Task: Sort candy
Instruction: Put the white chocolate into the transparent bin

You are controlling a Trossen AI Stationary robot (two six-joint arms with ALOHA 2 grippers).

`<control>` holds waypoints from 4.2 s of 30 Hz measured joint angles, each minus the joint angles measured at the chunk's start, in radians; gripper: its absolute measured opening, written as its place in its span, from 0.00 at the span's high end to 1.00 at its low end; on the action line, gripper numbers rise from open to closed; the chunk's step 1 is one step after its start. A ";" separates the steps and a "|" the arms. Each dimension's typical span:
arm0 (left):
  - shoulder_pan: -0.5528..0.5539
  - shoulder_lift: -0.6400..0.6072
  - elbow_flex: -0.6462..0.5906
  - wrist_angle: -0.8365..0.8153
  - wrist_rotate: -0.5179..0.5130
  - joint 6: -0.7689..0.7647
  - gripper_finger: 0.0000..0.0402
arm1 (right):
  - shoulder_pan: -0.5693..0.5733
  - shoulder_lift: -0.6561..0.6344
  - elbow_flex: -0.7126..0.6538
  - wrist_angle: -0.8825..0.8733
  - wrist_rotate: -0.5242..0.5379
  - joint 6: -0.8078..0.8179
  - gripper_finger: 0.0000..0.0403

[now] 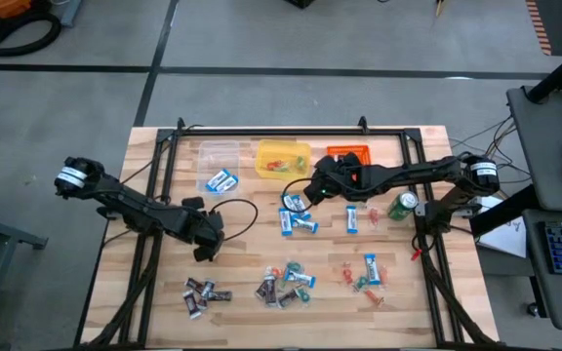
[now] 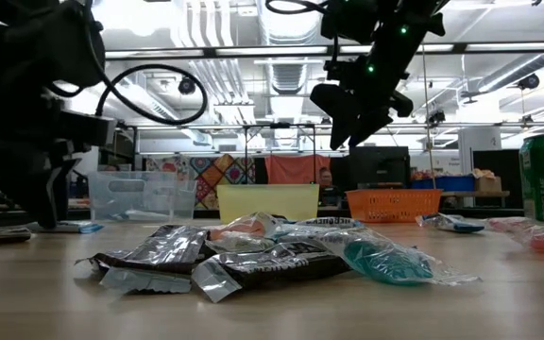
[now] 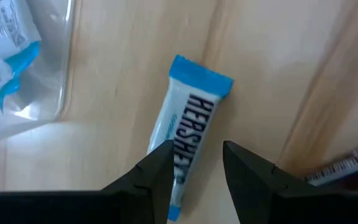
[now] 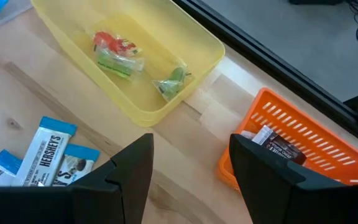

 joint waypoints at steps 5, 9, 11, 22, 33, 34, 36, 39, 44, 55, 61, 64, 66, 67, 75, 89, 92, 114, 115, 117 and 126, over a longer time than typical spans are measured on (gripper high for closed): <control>0.041 -0.005 -0.062 0.082 -0.004 -0.015 0.70 | 0.005 0.000 0.000 0.000 0.000 0.000 0.50; 0.047 -0.006 -0.085 0.121 -0.004 -0.014 0.70 | 0.006 0.000 0.000 -0.004 -0.009 -0.003 0.50; 0.048 -0.006 -0.085 0.127 -0.005 -0.014 0.73 | 0.006 0.001 0.000 -0.003 -0.021 -0.005 0.50; 0.042 -0.042 -0.084 0.266 0.057 -0.002 0.98 | 0.018 0.002 -0.019 -0.003 -0.026 -0.010 0.50; 0.032 -0.084 -0.087 0.580 0.106 0.063 1.00 | 0.140 0.002 -0.027 0.036 -0.027 -0.037 0.50; 0.032 -0.082 -0.087 0.589 0.103 0.065 1.00 | 0.158 0.002 -0.030 0.060 -0.027 -0.046 0.50; 0.032 -0.079 -0.088 0.604 0.100 0.067 1.00 | 0.194 0.002 -0.043 0.125 -0.027 -0.074 0.50; 0.032 -0.076 -0.088 0.628 0.097 0.067 1.00 | 0.242 0.002 -0.074 0.255 -0.028 -0.130 0.50; 0.030 -0.074 -0.088 0.646 0.074 0.067 1.00 | 0.300 0.002 -0.106 0.416 -0.030 -0.197 0.50; 0.030 -0.071 -0.090 0.786 0.062 0.139 1.00 | 0.336 0.002 -0.157 0.542 -0.055 -0.251 0.50; 0.030 -0.071 -0.127 0.889 0.063 0.145 1.00 | 0.338 0.002 -0.244 0.698 -0.132 -0.267 0.50; 0.030 -0.071 -0.133 0.914 0.063 0.146 1.00 | 0.337 0.002 -0.289 0.785 -0.136 -0.281 0.50; 0.030 -0.071 -0.134 0.924 0.063 0.146 1.00 | 0.337 0.002 -0.314 0.832 -0.152 -0.286 0.50; 0.030 -0.071 -0.134 0.928 0.063 0.147 1.00 | 0.337 0.002 -0.323 0.849 -0.155 -0.288 0.50; 0.030 -0.072 -0.134 1.006 0.063 0.192 1.00 | 0.336 0.006 -0.342 0.959 -0.245 -0.379 0.50; 0.026 -0.050 -0.134 1.269 0.070 0.223 1.00 | 0.333 0.230 -0.274 1.366 -0.401 -0.546 0.50; 0.025 -0.035 -0.134 1.283 0.071 0.223 1.00 | 0.332 0.255 -0.239 1.369 -0.358 -0.552 0.50; 0.018 -0.023 -0.132 1.348 0.063 0.173 1.00 | 0.326 0.283 -0.211 1.324 -0.182 -0.462 0.50; 0.018 -0.023 -0.132 1.348 0.062 0.167 1.00 | 0.325 0.283 -0.211 1.324 -0.175 -0.458 0.50; 0.017 -0.023 -0.132 1.335 0.063 0.163 1.00 | 0.323 0.283 -0.211 1.324 -0.174 -0.451 0.50; 0.017 -0.023 -0.132 1.196 0.063 0.108 1.00 | 0.323 0.283 -0.211 1.225 -0.174 -0.259 0.50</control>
